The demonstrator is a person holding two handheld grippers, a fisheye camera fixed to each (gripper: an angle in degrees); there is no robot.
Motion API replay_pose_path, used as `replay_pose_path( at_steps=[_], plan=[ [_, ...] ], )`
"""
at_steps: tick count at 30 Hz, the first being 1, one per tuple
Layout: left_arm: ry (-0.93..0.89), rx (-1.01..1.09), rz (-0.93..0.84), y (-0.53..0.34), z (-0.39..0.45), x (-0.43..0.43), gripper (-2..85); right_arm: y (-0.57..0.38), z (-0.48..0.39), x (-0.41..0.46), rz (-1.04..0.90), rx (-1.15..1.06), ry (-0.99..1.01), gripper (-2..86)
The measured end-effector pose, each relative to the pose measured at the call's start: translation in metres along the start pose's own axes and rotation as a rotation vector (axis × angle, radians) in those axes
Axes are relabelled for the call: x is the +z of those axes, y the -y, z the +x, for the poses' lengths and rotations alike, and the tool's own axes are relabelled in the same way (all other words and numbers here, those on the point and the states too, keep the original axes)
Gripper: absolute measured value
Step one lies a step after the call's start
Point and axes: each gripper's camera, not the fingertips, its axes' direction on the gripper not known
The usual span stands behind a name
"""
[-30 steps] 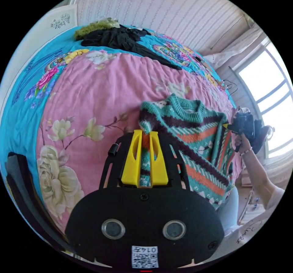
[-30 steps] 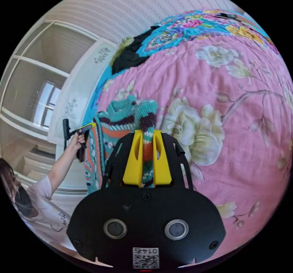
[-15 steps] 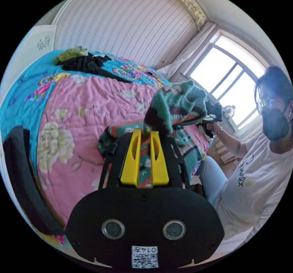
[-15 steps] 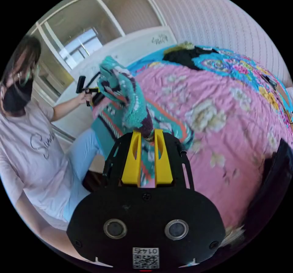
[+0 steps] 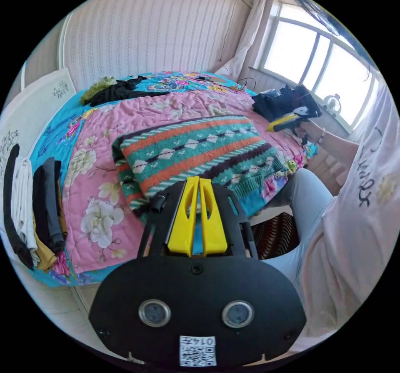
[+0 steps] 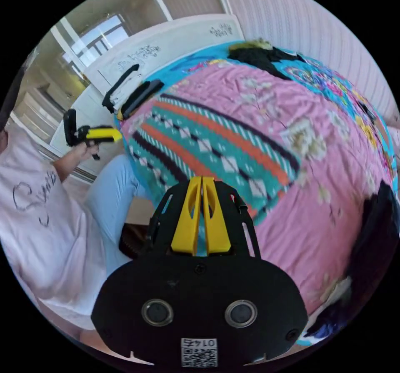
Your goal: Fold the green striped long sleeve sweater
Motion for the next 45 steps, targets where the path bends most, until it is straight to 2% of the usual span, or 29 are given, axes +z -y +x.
replay_pose_path(
  at_steps=[2,4,6,7,8,9,10,11,16,18,20,22,23,25,29,35,39,45],
  plan=[
    [-0.014,0.041,0.039,0.010,0.050,0.040,-1.0,0.057,-0.023,0.035,0.050,-0.041,0.047,-0.4],
    [-0.028,0.055,0.086,0.017,0.083,0.064,-1.0,0.097,-0.040,0.066,0.027,-0.049,-0.023,-0.4],
    [0.030,0.087,0.065,0.022,0.109,0.091,-1.0,0.129,-0.047,0.117,-0.147,-0.044,-0.133,-0.5],
    [0.081,0.125,-0.015,0.019,0.123,0.119,-1.0,0.141,-0.042,0.167,-0.334,0.004,-0.155,-0.6],
    [0.062,0.190,-0.195,0.011,0.135,0.161,-1.0,0.145,-0.038,0.195,-0.361,0.045,-0.162,-0.8],
    [0.084,0.183,-0.234,0.006,0.139,0.177,-1.0,0.146,-0.037,0.198,-0.342,0.058,-0.159,-0.8],
    [0.153,0.257,-0.137,-0.006,0.153,0.180,-1.0,0.152,-0.036,0.205,-0.389,0.043,-0.143,-0.9],
    [0.197,0.345,-0.145,-0.013,0.166,0.187,-1.0,0.155,-0.033,0.212,-0.434,0.027,-0.111,-0.9],
    [0.141,0.292,-0.121,-0.030,0.171,0.200,-1.0,0.152,-0.033,0.219,-0.456,-0.030,-0.034,-1.0],
    [0.103,0.268,-0.112,-0.035,0.170,0.198,-1.0,0.155,-0.043,0.209,-0.479,-0.106,-0.055,-1.0],
    [0.055,0.204,-0.171,-0.041,0.173,0.196,-1.0,0.163,-0.052,0.191,-0.385,-0.131,-0.139,-1.0],
    [0.044,0.166,-0.190,-0.049,0.175,0.200,-1.0,0.170,-0.053,0.201,-0.379,-0.132,-0.162,-1.0],
    [0.050,0.158,-0.182,-0.056,0.178,0.206,-1.0,0.171,-0.052,0.227,-0.470,-0.147,-0.167,-1.0],
    [0.063,0.163,-0.160,-0.067,0.183,0.217,-0.9,0.173,-0.049,0.256,-0.508,-0.133,-0.186,-1.0],
    [0.040,0.129,-0.130,-0.078,0.188,0.232,-0.8,0.187,-0.039,0.265,-0.661,-0.159,-0.126,-1.0],
    [0.030,0.153,-0.115,-0.094,0.201,0.243,-0.9,0.188,-0.029,0.259,-0.741,-0.150,-0.104,-1.0],
    [0.047,0.181,-0.124,-0.102,0.214,0.251,-1.0,0.184,-0.026,0.246,-0.748,-0.150,-0.140,-1.0],
    [0.031,0.180,-0.170,-0.105,0.226,0.262,-0.9,0.165,-0.018,0.202,-0.632,-0.124,-0.237,-1.0]
  ],
)
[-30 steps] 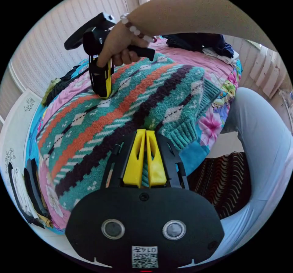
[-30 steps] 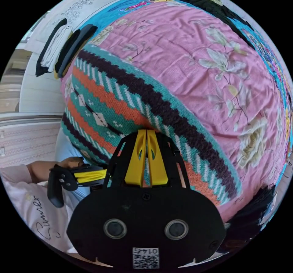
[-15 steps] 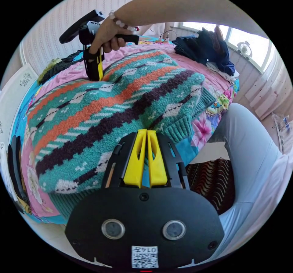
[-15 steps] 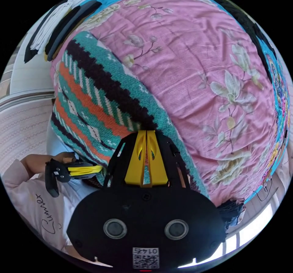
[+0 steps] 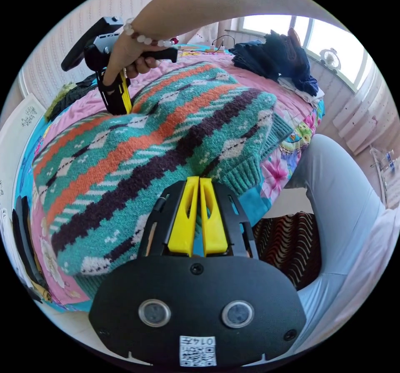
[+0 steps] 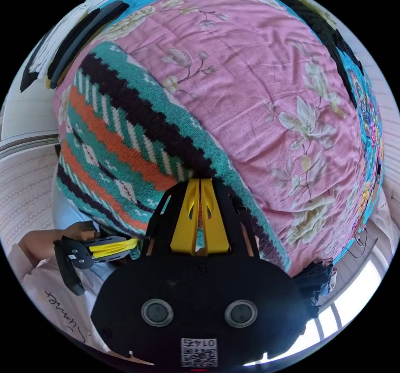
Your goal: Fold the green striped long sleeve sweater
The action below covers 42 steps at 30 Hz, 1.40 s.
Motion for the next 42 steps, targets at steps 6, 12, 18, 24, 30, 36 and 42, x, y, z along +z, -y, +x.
replay_pose_path(
  at_steps=[6,12,18,24,30,36,42],
  plan=[
    [-0.029,0.051,-0.029,-0.003,0.012,-0.015,-0.2,-0.171,0.034,-0.053,0.563,0.093,0.098,-0.5],
    [-0.076,0.105,0.233,-0.014,0.052,-0.051,11.8,-0.420,0.091,-0.014,0.768,0.600,0.424,8.7],
    [-0.140,0.228,0.219,0.015,0.105,-0.022,14.1,-0.504,0.121,0.019,0.705,0.804,0.707,8.4],
    [-0.080,0.286,0.028,0.044,0.141,0.022,14.9,-0.525,0.144,-0.022,0.858,0.709,0.861,2.4],
    [-0.029,0.171,0.010,0.047,0.133,0.017,7.1,-0.565,0.171,-0.051,0.994,0.556,0.956,3.6],
    [-0.096,0.138,-0.034,0.047,0.125,-0.009,6.3,-0.586,0.231,-0.024,1.025,0.968,0.893,17.0],
    [-0.081,0.178,-0.057,0.036,0.129,-0.052,6.3,-0.545,0.237,-0.042,0.954,0.905,1.075,8.5]
  ],
)
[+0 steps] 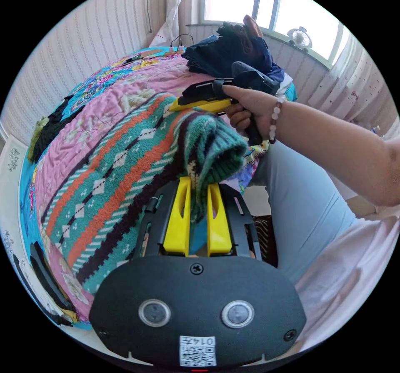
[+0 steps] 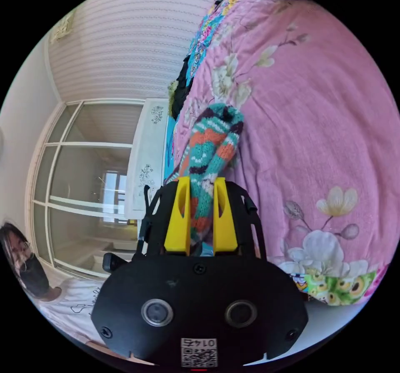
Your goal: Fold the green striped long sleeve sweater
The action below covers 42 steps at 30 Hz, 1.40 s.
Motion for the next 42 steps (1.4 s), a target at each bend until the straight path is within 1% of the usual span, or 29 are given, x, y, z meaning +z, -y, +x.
replay_pose_path(
  at_steps=[1,3,6,8,11,12,14,16,18,20,21,23,24,26,27,28,29,31,33,35,37,39,42],
  plan=[
    [0.015,-0.015,0.013,-0.003,0.001,-0.009,6.3,-0.004,-0.012,-0.004,-0.003,-0.035,-0.029,7.9],
    [-0.009,-0.027,0.021,-0.004,0.001,-0.020,6.3,-0.017,-0.030,-0.017,0.012,-0.099,-0.072,7.3],
    [-0.118,-0.013,0.047,0.000,0.007,-0.032,6.4,-0.047,-0.051,-0.051,0.063,-0.185,-0.143,6.9],
    [-0.208,-0.023,0.110,0.005,0.020,-0.037,6.4,-0.075,-0.062,-0.085,0.129,-0.209,-0.210,6.7],
    [-0.319,-0.056,0.158,0.005,0.036,-0.036,6.5,-0.107,-0.081,-0.098,0.151,-0.229,-0.301,6.6],
    [-0.330,-0.055,0.163,0.003,0.038,-0.036,6.5,-0.113,-0.087,-0.094,0.150,-0.240,-0.327,6.6],
    [-0.293,-0.002,0.140,-0.003,0.036,-0.042,6.7,-0.130,-0.116,-0.054,0.090,-0.359,-0.420,6.5],
    [-0.233,0.025,0.114,-0.012,0.025,-0.052,6.8,-0.138,-0.139,-0.009,0.022,-0.462,-0.411,6.5],
    [-0.222,-0.023,0.141,-0.029,0.005,-0.067,6.8,-0.143,-0.161,0.042,-0.067,-0.558,-0.376,6.6],
    [-0.217,-0.164,0.195,-0.062,-0.029,-0.091,7.1,-0.146,-0.185,0.115,-0.205,-0.620,-0.277,6.6],
    [-0.217,-0.211,0.208,-0.072,-0.039,-0.097,7.2,-0.149,-0.190,0.134,-0.234,-0.643,-0.261,6.8],
    [-0.200,-0.434,0.264,-0.118,-0.080,-0.122,7.5,-0.159,-0.207,0.209,-0.351,-0.698,-0.182,7.1],
    [-0.190,-0.488,0.280,-0.131,-0.089,-0.128,7.5,-0.162,-0.210,0.228,-0.377,-0.720,-0.176,7.1],
    [-0.133,-0.712,0.307,-0.183,-0.124,-0.147,6.9,-0.169,-0.212,0.294,-0.477,-0.757,-0.209,5.1],
    [-0.128,-0.766,0.307,-0.195,-0.132,-0.150,6.4,-0.170,-0.211,0.307,-0.501,-0.752,-0.209,4.1],
    [-0.140,-0.873,0.310,-0.217,-0.146,-0.155,5.3,-0.171,-0.208,0.323,-0.513,-0.726,-0.216,2.8],
    [-0.181,-0.939,0.307,-0.233,-0.157,-0.158,4.7,-0.174,-0.209,0.328,-0.495,-0.729,-0.208,2.1],
    [-0.206,-0.993,0.326,-0.248,-0.166,-0.165,4.7,-0.182,-0.214,0.325,-0.438,-0.785,-0.191,1.7],
    [-0.193,-0.996,0.360,-0.254,-0.170,-0.172,5.5,-0.191,-0.218,0.318,-0.390,-0.847,-0.216,1.6],
    [-0.209,-0.977,0.359,-0.250,-0.172,-0.176,8.2,-0.206,-0.222,0.311,-0.306,-0.948,-0.324,1.8],
    [-0.207,-0.986,0.329,-0.247,-0.174,-0.178,8.6,-0.216,-0.223,0.313,-0.258,-1.011,-0.421,1.9],
    [-0.181,-0.995,0.328,-0.249,-0.175,-0.183,8.0,-0.224,-0.220,0.325,-0.273,-1.069,-0.494,1.6],
    [-0.134,-1.005,0.332,-0.259,-0.175,-0.200,7.9,-0.227,-0.208,0.364,-0.379,-1.087,-0.554,0.3]
  ],
)
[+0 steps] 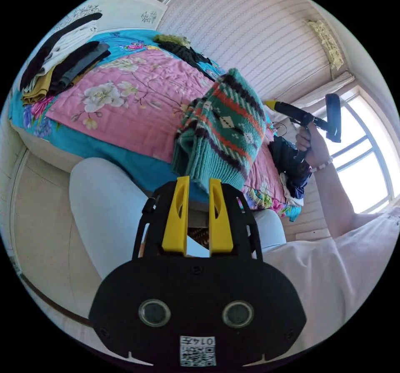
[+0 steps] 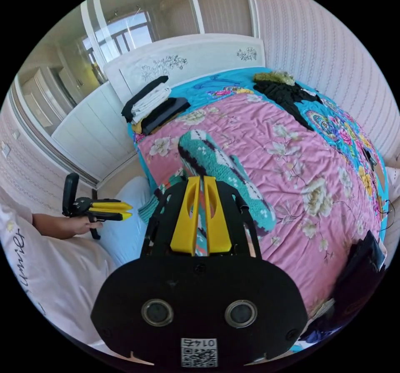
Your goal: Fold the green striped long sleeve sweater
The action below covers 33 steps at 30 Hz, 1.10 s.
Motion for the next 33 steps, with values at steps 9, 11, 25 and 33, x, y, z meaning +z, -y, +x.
replay_pose_path(
  at_steps=[9,11,25,33],
  plan=[
    [0.179,0.361,0.107,0.013,0.051,-0.041,5.0,0.063,0.030,0.138,-0.229,0.063,-0.023,-0.5],
    [0.126,0.378,0.098,0.032,0.059,-0.018,1.6,0.072,0.045,0.173,-0.306,0.074,-0.039,-0.5],
    [0.057,0.177,-0.118,0.096,0.017,0.064,0.0,0.074,0.123,0.265,-0.327,0.211,0.048,-0.7],
    [-0.136,0.072,-0.023,0.099,-0.020,-0.002,12.9,0.084,0.164,0.181,0.026,0.104,0.202,21.2]
  ],
)
